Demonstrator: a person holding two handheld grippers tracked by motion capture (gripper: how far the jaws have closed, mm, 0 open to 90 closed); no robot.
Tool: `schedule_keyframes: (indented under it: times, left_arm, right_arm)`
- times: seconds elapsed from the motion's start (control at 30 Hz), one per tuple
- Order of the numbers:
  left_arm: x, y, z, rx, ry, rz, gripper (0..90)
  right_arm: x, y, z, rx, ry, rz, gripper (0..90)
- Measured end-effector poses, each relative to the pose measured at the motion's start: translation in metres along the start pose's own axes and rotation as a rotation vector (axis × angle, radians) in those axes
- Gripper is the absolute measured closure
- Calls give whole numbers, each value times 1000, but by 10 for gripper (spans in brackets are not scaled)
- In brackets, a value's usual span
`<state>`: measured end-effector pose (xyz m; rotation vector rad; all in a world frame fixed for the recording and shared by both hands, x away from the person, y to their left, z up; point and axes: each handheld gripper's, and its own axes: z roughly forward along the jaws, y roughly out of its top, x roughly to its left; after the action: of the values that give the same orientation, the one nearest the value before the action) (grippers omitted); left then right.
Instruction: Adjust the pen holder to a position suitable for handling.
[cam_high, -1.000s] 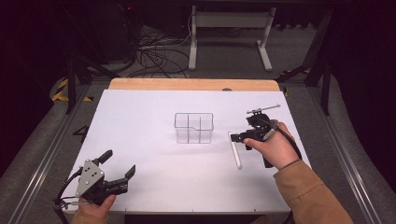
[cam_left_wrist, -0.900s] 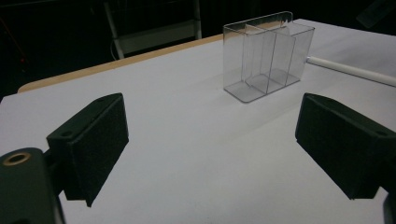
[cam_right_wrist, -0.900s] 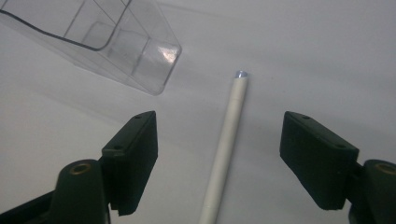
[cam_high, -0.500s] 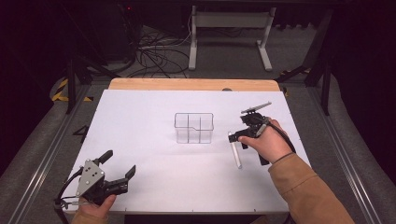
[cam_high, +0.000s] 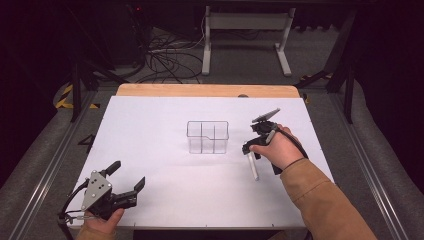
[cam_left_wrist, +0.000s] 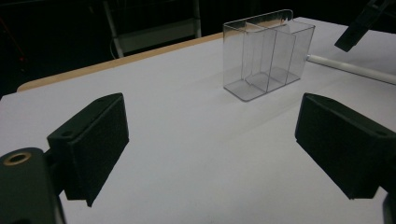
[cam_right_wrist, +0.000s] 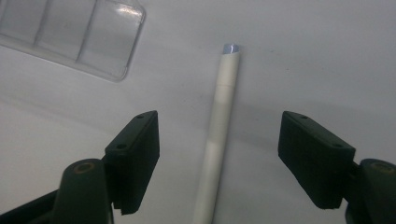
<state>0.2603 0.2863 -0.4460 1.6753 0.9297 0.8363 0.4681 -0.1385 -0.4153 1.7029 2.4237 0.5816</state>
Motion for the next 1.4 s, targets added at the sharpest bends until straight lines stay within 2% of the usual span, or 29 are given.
schedule_keyframes:
  times: [0.3, 0.47, 0.63, 0.73, 0.87, 1.07, 1.4]
  left_arm:
    - [0, 0, 0, -2, 1, -3, 104]
    - [0, 0, 0, -1, 2, -2, 104]
    - [1, 0, 0, 1, 1, -1, 104]
    - [1, 0, 0, 4, 1, 1, 104]
    - [1, 0, 0, 0, 1, 1, 104]
    - [1, 0, 0, 2, 1, 2, 104]
    - [1, 0, 0, 3, 2, 3, 104]
  right_arm:
    - [2, 4, 5, 3, -10, 2, 328]
    - [1, 6, 9, -6, -17, 15, 419]
    - [2, 7, 15, 24, -25, 27, 524]
    - [5, 7, 18, 39, -45, 45, 586]
    - [9, 8, 23, 46, -70, 45, 653]
    - [11, 9, 28, 65, -103, 59, 711]
    - [13, 10, 33, 84, -131, 77, 791]
